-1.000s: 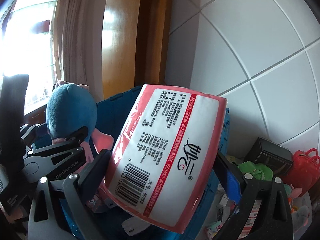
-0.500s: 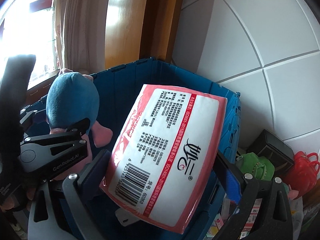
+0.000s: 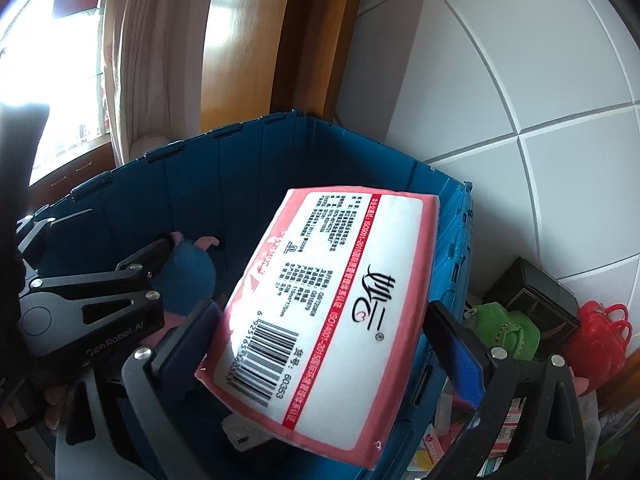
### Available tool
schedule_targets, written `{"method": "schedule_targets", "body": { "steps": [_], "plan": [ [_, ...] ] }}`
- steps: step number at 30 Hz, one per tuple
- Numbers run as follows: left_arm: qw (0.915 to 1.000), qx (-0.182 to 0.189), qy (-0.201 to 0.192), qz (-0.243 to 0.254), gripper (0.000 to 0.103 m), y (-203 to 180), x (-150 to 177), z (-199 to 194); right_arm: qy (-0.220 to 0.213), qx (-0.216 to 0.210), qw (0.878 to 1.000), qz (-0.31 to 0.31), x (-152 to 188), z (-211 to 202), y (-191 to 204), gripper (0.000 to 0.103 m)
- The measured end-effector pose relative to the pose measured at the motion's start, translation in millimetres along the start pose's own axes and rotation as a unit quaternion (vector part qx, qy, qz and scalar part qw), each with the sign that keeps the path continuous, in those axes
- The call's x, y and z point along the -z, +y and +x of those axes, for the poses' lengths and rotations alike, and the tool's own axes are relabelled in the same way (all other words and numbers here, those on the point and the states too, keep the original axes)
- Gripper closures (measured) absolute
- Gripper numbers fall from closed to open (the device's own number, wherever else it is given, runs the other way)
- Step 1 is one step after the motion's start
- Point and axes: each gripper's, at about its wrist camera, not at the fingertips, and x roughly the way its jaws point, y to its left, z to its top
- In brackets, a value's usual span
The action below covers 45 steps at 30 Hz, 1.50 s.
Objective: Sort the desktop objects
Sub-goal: 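Open the left tool to drop the plush pig while the right tool drops the tissue pack, then move both open tools back from the crate toward the pile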
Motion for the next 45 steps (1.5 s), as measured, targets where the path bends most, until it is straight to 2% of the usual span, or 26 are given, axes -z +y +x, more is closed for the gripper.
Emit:
{"method": "schedule_targets", "body": {
  "steps": [10, 16, 21, 26, 34, 41, 45],
  "plan": [
    [1.0, -0.005, 0.005, -0.002, 0.02, 3.8, 0.9, -5.9, -0.003, 0.001, 1.0, 0.004, 3.6, -1.6, -3.1, 0.0],
    [0.9999, 0.001, -0.01, -0.004, 0.02, 2.6, 4.7, -27.9, -0.006, 0.003, 1.0, 0.011, 10.9, -13.5, -6.7, 0.0],
    [0.9997, 0.007, -0.022, -0.005, 0.02, 1.5, 7.9, -46.4, -0.032, 0.016, 0.999, 0.024, 17.4, -46.7, -17.3, 0.0],
    [0.9984, 0.036, -0.043, 0.011, 0.02, -21.4, 21.7, -81.8, -0.06, 0.033, 0.996, 0.05, 33.4, -88.0, -35.0, 0.0],
    [0.9932, 0.083, -0.074, 0.035, 0.02, -58.9, 45.1, -136.9, -0.08, 0.07, 0.989, 0.098, 89.9, -146.6, -77.7, 0.0],
    [0.9875, 0.119, -0.081, 0.064, 0.02, -114.7, 78.6, -180.0, -0.067, 0.103, 0.981, 0.15, 164.5, -190.5, -135.8, 0.0],
    [0.9865, 0.127, -0.068, 0.077, 0.02, -160.0, 106.1, -202.7, -0.043, 0.107, 0.979, 0.169, 214.4, -206.3, -175.9, 0.0]
  ]
}}
